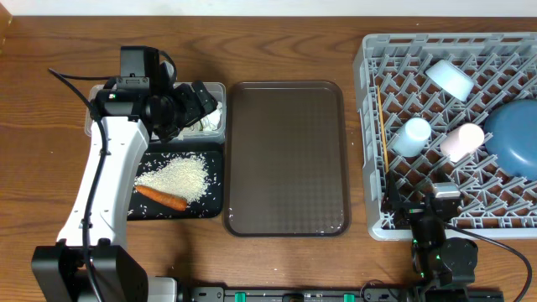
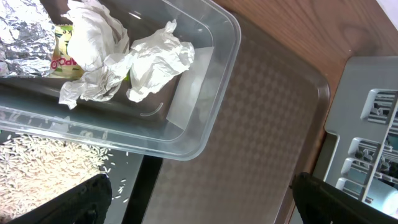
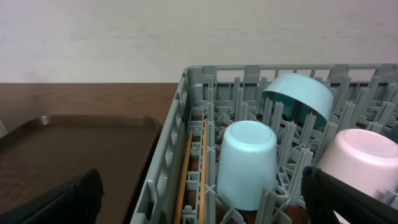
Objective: Sort waste into correct bins and load items into the dishwasher rack
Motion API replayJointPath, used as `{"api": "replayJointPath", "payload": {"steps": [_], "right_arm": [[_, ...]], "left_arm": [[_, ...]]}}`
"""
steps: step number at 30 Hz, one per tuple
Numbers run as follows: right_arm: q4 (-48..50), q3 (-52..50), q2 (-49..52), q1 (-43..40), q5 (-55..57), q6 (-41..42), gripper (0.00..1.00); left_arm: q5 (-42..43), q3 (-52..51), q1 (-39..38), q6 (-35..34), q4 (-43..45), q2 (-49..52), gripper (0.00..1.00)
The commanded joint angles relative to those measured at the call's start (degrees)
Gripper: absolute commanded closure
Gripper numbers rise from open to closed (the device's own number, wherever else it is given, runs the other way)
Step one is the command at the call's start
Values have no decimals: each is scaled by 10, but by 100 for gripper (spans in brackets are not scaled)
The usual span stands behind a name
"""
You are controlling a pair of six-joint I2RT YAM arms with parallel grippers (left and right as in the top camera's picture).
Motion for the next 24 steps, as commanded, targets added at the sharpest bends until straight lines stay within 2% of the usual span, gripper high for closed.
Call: {"api": "replayJointPath", "payload": {"steps": [1,24], "right_arm": [[-3,-1,-4,4,2,-9,1],[-3,-1,-4,4,2,-9,1]], "left_arm": [[-3,0,3,10,-1,1,5],[-3,0,2,10,-2,-4,5]]}}
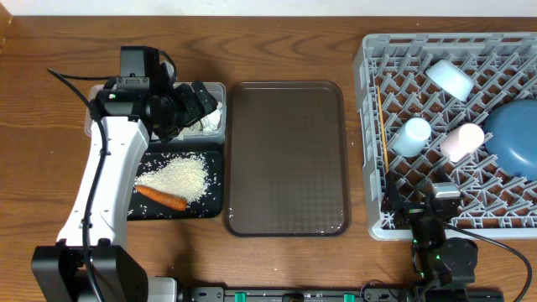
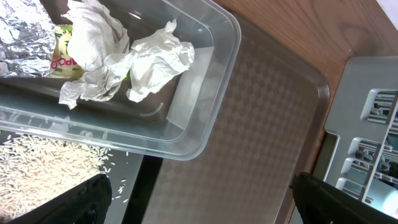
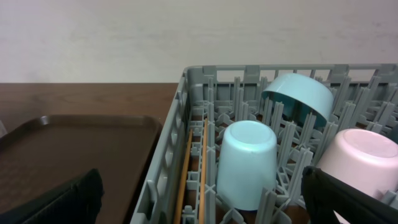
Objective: Sort waste into correct bins and load items into the dishwasher rack
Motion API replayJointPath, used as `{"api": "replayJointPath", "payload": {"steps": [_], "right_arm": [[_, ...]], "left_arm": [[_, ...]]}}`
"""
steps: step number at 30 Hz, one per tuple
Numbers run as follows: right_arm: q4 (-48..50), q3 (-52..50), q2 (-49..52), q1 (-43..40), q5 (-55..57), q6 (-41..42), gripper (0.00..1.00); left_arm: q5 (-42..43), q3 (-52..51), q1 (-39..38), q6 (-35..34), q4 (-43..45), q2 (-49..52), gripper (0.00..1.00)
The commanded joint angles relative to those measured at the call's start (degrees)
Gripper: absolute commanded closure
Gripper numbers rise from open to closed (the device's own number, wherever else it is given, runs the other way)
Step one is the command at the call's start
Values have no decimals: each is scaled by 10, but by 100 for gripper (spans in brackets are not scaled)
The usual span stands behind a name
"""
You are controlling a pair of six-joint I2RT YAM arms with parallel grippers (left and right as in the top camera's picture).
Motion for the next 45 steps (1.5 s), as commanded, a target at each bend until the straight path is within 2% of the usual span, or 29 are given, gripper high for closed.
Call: {"api": "replayJointPath", "payload": {"steps": [1,8,18,27,31,36,45], "right_arm": [[-3,-1,-4,4,2,-9,1],[-3,-1,-4,4,2,-9,1],[-2,-1,-4,4,2,-9,1],[-3,-1,-4,4,2,-9,1],[-3,-1,-4,4,2,-9,1],[-3,-1,-4,4,2,-9,1],[-3,-1,-4,4,2,-9,1]], "left_arm": [[-3,0,3,10,-1,-11,5],[-30,0,4,14,-2,-106,5],[-40,0,2,14,-3,-324,5],[-67,-29,2,14,-70,-501,5],[-86,-98,2,14,-70,-577,5],[-97,-233,2,14,-59,-671,5],[-97,-468,2,14,125,-798,5]]}}
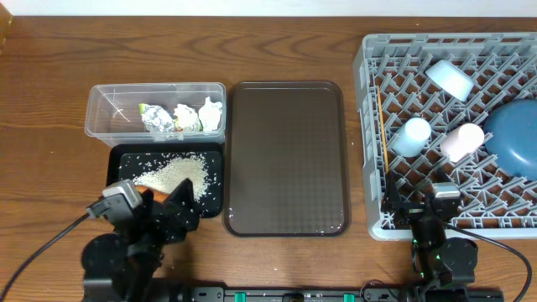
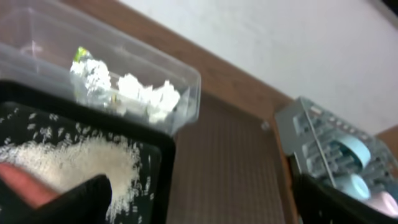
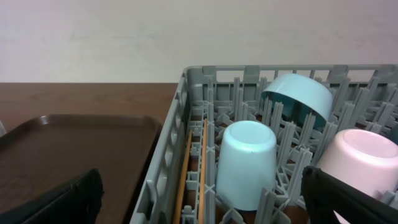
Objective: Sort waste into correct bins and load items into the dishwasher rack
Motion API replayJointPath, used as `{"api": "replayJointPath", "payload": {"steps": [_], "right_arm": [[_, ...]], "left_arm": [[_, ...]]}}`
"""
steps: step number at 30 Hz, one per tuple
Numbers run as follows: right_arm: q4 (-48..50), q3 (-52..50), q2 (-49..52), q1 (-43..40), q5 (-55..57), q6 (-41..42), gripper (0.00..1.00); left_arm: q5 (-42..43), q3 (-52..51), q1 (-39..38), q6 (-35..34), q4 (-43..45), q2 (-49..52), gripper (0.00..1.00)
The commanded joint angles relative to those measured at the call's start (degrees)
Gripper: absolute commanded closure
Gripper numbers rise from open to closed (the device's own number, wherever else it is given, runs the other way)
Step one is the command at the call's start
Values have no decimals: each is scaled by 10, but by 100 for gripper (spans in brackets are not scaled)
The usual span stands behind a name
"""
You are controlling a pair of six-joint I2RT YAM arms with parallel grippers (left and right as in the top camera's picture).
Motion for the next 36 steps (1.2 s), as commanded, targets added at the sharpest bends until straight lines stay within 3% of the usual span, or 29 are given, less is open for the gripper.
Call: {"api": "replayJointPath", "payload": {"steps": [1,9,21,36], "right_arm": [[-2,-1,-4,4,2,-7,1],[-2,-1,-4,4,2,-7,1],[-2,-1,-4,4,2,-7,1],[-2,-1,-4,4,2,-7,1]], "left_arm": [[-6,-72,2,10,68,-42,5],[0,-216,2,8,275,-117,5],[-3,-288,-22,10,476,-127,5],[-7,-345,-35,31,459,-127,5]]}}
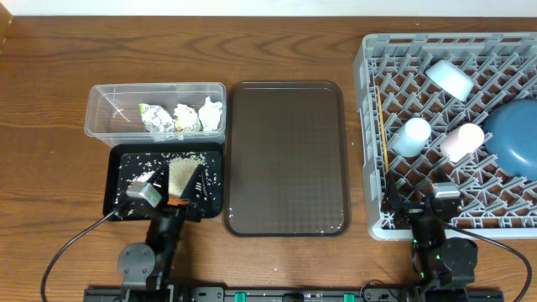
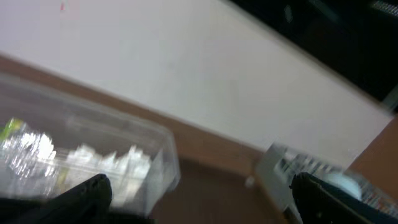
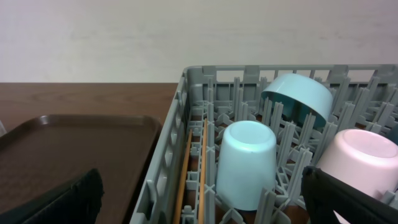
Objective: Sort waste into correct bins and load items into the dishwasher rack
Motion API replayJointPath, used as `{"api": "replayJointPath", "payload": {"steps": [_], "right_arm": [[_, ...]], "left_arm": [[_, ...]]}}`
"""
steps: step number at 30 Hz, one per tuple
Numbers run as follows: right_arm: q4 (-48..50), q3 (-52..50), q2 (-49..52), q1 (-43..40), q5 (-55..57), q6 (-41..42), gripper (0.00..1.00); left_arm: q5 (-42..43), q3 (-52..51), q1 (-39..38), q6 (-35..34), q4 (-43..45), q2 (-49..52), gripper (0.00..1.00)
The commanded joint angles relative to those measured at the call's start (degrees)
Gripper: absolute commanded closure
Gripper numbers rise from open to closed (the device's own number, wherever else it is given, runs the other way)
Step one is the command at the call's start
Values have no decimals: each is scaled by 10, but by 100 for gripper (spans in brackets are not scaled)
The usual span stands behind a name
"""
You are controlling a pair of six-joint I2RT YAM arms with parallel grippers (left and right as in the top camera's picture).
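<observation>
The clear bin [image 1: 155,109] at the back left holds crumpled foil [image 1: 155,120] and white paper [image 1: 197,116]. In front of it the black tray [image 1: 117,180] carries rice [image 1: 180,170] and a carrot [image 1: 176,201], mostly hidden under my left arm. My left gripper [image 2: 199,208] is open and empty, low at the tray's front edge; its view is blurred and shows the bin [image 2: 93,155] and the wall. The grey dishwasher rack [image 1: 453,126] holds a light blue cup [image 3: 247,163], a pink cup [image 3: 364,158], a teal bowl [image 3: 298,93] and chopsticks [image 3: 186,174]. My right gripper [image 3: 199,208] is open by the rack's front corner.
A bare brown serving tray [image 1: 285,155] lies between the bins and the rack. In the rack there are also a large blue bowl [image 1: 513,134] at the right edge and a pale lid-like item [image 1: 450,80] at the back.
My left arm has folded further in at the table's front, from the tray's front left to its front middle. Its camera now looks up at the wall. The right arm is unchanged.
My left gripper first hung open over the right end of the clear bin, above the paper, and stayed there. Then it was drawn back low at the black tray's front. Now it sits folded there. The right arm kept still throughout.
</observation>
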Motion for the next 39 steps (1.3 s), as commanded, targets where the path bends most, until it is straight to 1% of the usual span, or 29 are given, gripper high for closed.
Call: {"api": "replayJointPath", "payload": {"steps": [1,3,7,10,11,15,18,20,32,39], "right_arm": [[-2,-1,-4,4,2,-7,1],[-2,-1,-4,4,2,-7,1],[-2,-1,-4,4,2,-7,1],[-2,-1,-4,4,2,-7,1],[-2,-1,-4,4,2,-7,1],[-2,-1,-4,4,2,-7,1],[-2,-1,-4,4,2,-7,1],[-2,-1,-4,4,2,-7,1],[-2,-1,-4,4,2,-7,1],[-2,-1,-4,4,2,-7,1]], "left_arm": [[-6,-2,-11,31,-7,-5,5],[-7,-2,-17,34,-26,-5,5],[-6,-2,-27,83,-80,-5,5],[-6,-2,-30,156,-120,-5,5],[-6,-2,-31,194,-117,-5,5],[-6,-2,-35,305,-118,-5,5],[-6,-2,-37,349,-118,-5,5],[-6,-2,-37,361,-118,-5,5],[-6,-2,-35,360,-117,-5,5],[-6,-2,-10,360,-117,-5,5]]}}
